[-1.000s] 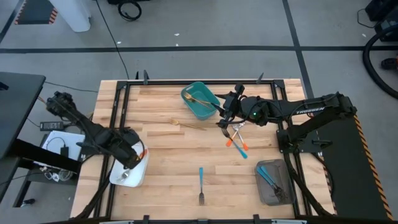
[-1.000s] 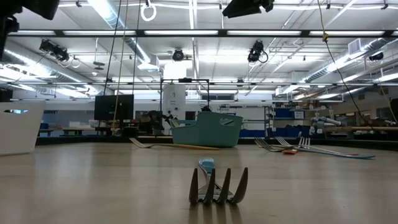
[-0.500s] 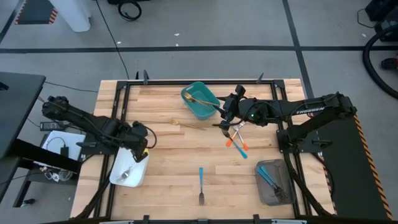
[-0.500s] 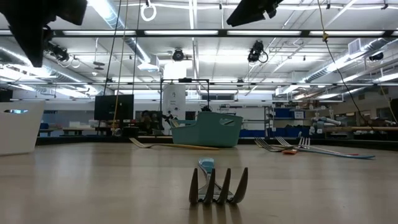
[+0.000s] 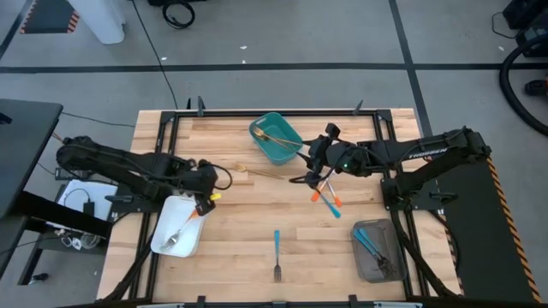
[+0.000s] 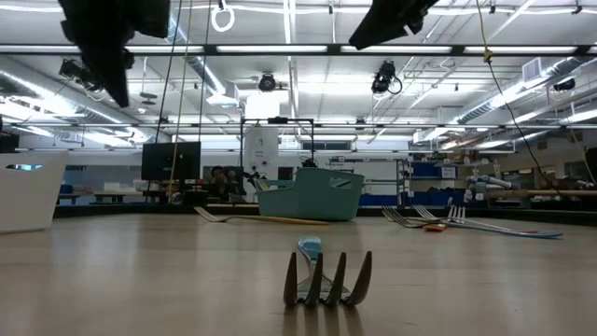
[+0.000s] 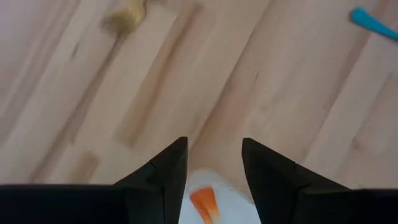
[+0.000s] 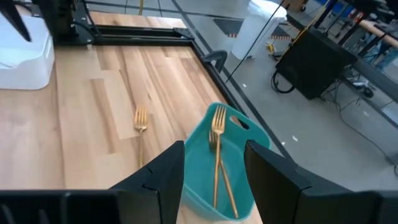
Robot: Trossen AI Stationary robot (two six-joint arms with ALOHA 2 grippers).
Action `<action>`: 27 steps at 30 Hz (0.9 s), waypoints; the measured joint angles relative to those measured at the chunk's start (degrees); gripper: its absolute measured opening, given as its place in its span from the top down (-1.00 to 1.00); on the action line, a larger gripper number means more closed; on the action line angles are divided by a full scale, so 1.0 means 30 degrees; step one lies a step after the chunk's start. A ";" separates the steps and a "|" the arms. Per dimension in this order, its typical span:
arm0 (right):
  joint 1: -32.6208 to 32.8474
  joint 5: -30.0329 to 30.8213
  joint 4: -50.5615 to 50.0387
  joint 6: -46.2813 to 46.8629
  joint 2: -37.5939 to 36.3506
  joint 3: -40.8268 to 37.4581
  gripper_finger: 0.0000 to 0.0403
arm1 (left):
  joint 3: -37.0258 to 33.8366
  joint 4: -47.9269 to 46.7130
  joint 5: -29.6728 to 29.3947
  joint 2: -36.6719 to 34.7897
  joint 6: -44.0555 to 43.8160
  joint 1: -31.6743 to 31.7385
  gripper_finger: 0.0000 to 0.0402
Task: Sort silverware by color (type)
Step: Put the gold fork into the green bin
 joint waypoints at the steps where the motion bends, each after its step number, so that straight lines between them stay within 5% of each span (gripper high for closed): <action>1: 0.0086 0.0007 -0.0090 0.0100 0.0000 0.0000 0.14 | 0.0000 0.0399 -0.0188 0.0177 0.0562 0.0101 0.19; 14: 0.0796 0.0051 -0.1203 0.1954 0.0002 -0.0584 0.14 | -0.0004 0.5109 -0.2713 0.1566 0.8118 0.2041 0.19; 27: 0.0803 0.0036 -0.0939 0.2378 0.0000 -0.1326 0.14 | -0.0016 0.8622 -0.1218 0.4363 1.3695 0.5113 0.19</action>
